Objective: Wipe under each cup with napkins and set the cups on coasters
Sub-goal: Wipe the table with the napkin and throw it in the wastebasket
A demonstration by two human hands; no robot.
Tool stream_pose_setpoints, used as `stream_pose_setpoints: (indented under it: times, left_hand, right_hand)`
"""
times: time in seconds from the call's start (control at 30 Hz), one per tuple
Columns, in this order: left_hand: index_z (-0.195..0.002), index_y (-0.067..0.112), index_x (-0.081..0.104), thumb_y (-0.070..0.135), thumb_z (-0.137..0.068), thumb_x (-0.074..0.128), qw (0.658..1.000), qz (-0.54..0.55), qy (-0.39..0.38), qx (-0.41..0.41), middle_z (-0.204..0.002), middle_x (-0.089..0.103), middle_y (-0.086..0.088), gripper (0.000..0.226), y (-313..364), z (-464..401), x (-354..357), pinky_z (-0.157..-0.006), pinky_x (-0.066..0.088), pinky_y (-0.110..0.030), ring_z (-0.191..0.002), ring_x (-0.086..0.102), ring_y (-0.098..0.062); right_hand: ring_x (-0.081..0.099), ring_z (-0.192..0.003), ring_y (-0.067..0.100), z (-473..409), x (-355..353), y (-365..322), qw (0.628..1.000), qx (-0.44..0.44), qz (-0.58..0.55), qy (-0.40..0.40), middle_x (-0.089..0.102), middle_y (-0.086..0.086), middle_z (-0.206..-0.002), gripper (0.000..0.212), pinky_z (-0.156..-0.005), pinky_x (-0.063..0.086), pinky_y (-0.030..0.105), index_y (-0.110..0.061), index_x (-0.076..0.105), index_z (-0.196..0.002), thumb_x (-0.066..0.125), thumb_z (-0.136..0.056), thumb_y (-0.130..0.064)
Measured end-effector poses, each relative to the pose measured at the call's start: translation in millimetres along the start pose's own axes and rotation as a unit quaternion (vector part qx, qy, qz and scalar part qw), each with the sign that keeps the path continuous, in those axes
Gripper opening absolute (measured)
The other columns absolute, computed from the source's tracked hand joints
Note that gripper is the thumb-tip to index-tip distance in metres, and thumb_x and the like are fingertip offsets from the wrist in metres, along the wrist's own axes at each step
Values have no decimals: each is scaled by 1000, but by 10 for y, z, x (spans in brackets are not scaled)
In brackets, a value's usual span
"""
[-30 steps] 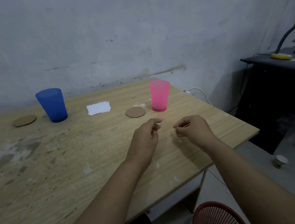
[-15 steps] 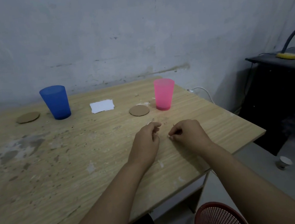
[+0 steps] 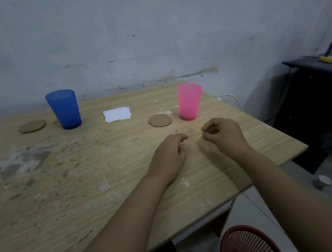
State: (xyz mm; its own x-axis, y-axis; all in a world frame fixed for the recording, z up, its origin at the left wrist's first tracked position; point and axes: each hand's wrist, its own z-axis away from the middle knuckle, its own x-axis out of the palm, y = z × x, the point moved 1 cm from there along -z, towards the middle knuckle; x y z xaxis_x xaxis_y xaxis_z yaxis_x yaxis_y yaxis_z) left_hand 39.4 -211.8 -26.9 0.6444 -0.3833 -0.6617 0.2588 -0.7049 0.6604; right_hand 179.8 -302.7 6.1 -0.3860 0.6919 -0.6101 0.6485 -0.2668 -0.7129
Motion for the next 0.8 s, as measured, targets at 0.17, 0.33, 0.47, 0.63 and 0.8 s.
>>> stream_pose_setpoints:
  times: [0.17,0.33,0.47,0.63,0.8]
  left_hand:
    - [-136,17,45,19,-95,44,997,-67,-34,6,-137,48,1,41,-52,-43,46,-99,37,-25,-123,47,-12]
    - [-142,14,38,24,-97,42,993,-102,-60,11,-143,43,-2,46,-59,-27,50,-103,33,-27,-130,40,-15]
    - [-141,14,39,24,-97,41,995,-82,-49,-2,-144,42,-1,45,-64,-18,55,-106,32,-28,-133,38,-14]
    - [-141,15,40,24,-97,42,997,-61,-42,-10,-144,42,0,45,-42,-4,46,-106,32,-27,-134,38,-13]
    - [-140,16,41,21,-97,44,999,-18,-40,-7,-144,43,0,44,69,45,24,-102,27,-20,-132,39,-12]
  right_hand:
    - [60,-77,9,-260,19,134,996,8,82,-18,73,6,-88,10,-63,37,1,-8,75,-85,71,-76,-7]
    - [65,-96,20,-320,191,141,979,-47,184,-73,74,9,-98,14,-85,42,19,-6,75,-92,66,-81,-8]
    - [63,-102,26,-322,201,76,945,-99,276,-144,73,10,-102,19,-92,44,32,-6,74,-95,58,-84,-5]
    - [59,-101,27,-221,220,3,937,-98,297,-155,69,11,-105,25,-90,46,36,-8,70,-98,50,-85,-5]
    - [61,-93,25,-51,188,-6,955,-101,252,-122,69,11,-98,20,-80,43,27,-5,70,-94,54,-82,-5]
